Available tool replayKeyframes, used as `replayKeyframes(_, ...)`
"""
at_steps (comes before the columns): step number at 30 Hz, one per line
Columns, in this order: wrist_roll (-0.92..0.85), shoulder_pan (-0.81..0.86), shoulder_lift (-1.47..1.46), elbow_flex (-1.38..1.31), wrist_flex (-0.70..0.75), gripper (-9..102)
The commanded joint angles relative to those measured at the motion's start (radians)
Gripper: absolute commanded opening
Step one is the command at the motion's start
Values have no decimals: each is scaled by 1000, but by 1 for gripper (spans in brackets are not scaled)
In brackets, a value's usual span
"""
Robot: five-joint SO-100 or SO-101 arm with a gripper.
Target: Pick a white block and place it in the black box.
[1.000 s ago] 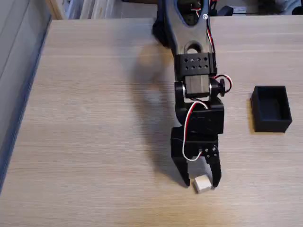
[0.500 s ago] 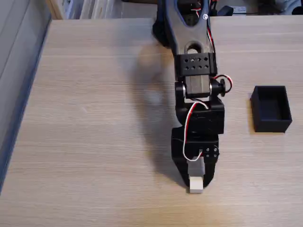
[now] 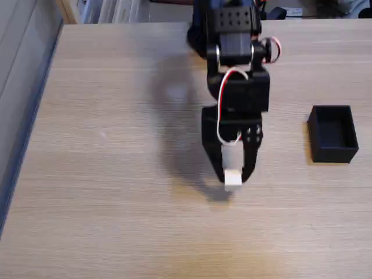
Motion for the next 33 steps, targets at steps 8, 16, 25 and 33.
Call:
replayKeyframes(8,-2,-187,560,287,129,0)
replayKeyframes(16,44,-446,612,261,156,0)
replayKeyframes(25,48,-581,479,201,109,0)
replayKeyframes(33,74,-604,299,67,100,0)
